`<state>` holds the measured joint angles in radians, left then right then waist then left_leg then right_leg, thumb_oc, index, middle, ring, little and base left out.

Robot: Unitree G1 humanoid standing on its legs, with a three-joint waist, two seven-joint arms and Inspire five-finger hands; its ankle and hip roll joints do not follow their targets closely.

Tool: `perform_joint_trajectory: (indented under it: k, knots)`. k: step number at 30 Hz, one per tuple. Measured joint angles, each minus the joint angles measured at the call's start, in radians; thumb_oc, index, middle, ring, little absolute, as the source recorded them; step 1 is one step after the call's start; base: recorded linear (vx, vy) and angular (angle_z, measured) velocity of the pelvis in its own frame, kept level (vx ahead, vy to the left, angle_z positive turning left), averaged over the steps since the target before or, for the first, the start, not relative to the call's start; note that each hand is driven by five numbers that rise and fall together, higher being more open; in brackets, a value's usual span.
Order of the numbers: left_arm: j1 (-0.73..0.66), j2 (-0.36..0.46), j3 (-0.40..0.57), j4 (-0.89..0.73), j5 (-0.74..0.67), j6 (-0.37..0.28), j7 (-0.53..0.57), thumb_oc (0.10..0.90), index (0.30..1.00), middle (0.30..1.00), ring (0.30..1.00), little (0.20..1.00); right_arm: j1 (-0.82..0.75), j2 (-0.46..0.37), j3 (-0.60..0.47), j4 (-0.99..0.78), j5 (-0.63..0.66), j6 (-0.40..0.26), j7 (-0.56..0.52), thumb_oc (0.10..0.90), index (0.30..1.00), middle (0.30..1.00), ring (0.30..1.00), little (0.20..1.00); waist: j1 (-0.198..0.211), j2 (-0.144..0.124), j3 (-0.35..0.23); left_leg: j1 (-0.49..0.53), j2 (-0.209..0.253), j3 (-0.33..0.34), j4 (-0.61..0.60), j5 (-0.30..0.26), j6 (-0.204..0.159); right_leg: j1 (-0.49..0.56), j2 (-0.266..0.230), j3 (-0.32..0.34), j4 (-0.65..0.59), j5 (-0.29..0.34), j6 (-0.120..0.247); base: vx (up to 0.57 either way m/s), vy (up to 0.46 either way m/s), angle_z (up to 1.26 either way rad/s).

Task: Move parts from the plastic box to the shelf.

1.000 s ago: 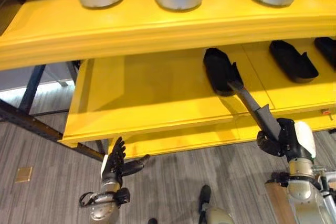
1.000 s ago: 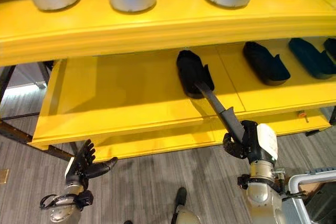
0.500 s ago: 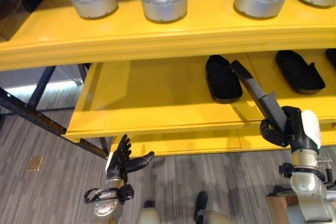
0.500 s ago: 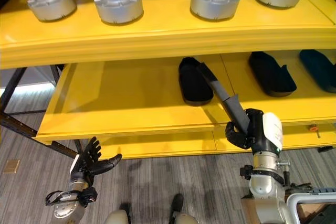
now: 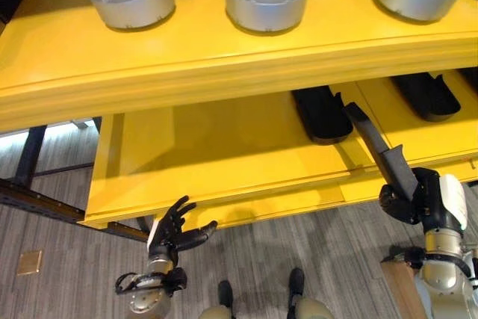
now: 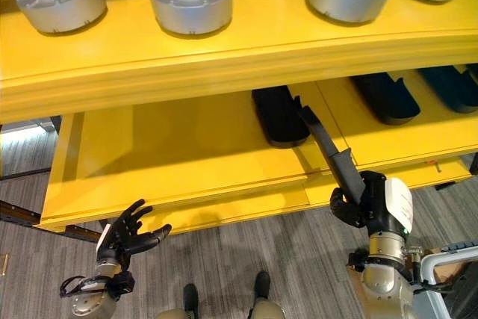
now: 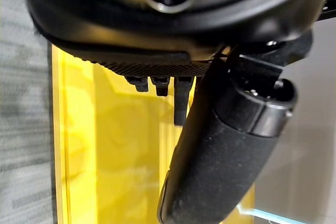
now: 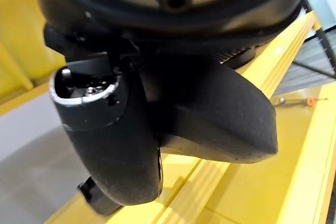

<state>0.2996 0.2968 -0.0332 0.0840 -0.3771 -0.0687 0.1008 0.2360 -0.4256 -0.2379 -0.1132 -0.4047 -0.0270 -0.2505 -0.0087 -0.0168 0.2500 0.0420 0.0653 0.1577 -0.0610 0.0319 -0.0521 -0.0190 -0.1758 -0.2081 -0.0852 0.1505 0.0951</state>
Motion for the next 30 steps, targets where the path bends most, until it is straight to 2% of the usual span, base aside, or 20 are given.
perform_joint_trajectory:
  k: [3,16,20,23,28,30]
  knots:
    - [0.006,0.000,0.000,-0.006,0.000,0.001,0.000,0.900,1.000,1.000,1.000,1.000,-0.005,-0.001,0.000,-0.020,-0.014,0.000,0.000,0.400,0.300,0.300,0.300,0.300,0.014,-0.012,0.001,0.023,0.000,0.005,-0.018,-0.003,0.003,0.013,0.002,0.003,0.000,-0.002,0.003,0.04,0.084,-0.05]
    - [0.024,0.003,0.013,-0.019,0.011,0.001,0.000,0.900,1.000,1.000,1.000,1.000,-0.007,-0.026,-0.008,-0.080,-0.141,0.003,0.012,0.400,0.300,0.300,0.300,0.300,0.016,-0.079,-0.032,0.029,0.000,0.004,-0.019,-0.003,0.003,0.020,0.001,0.003,0.000,-0.009,0.011,0.01,0.015,0.00]
    - [0.030,0.002,0.021,-0.019,0.011,0.002,-0.003,0.900,1.000,1.000,1.000,1.000,-0.043,-0.067,0.001,-0.158,-0.144,0.002,0.039,0.400,0.300,0.300,0.300,0.300,0.016,-0.080,-0.035,0.030,0.000,0.004,-0.018,-0.002,0.003,0.021,0.001,0.002,0.000,-0.006,0.011,0.00,0.016,0.00]
    - [0.025,0.001,0.021,-0.021,0.031,0.002,-0.005,0.900,1.000,1.000,1.000,1.000,-0.190,-0.136,0.068,-0.170,-0.144,-0.005,0.041,0.400,0.300,0.300,0.300,0.300,0.030,-0.080,-0.041,0.030,0.001,-0.005,-0.018,0.004,0.001,0.027,0.001,-0.006,0.000,-0.006,0.011,-0.01,0.023,0.07]
    - [0.013,0.001,0.025,-0.041,0.031,0.002,-0.003,0.900,1.000,1.000,1.000,1.000,-0.287,-0.139,0.185,-0.168,-0.142,-0.029,0.053,0.400,0.300,0.300,0.300,0.300,0.072,-0.080,-0.045,0.027,0.000,-0.021,-0.018,0.007,0.002,0.033,-0.001,-0.022,0.000,-0.007,0.011,0.00,0.008,0.10]
    - [0.014,0.001,0.035,-0.044,0.030,0.002,-0.001,0.900,1.000,1.000,1.000,1.000,-0.291,-0.136,0.219,-0.168,-0.127,-0.043,0.056,0.400,0.300,0.300,0.300,0.300,0.072,-0.079,-0.046,0.028,-0.002,-0.026,-0.018,0.009,0.002,0.038,-0.003,-0.027,0.000,-0.007,0.010,-0.01,0.002,0.07]
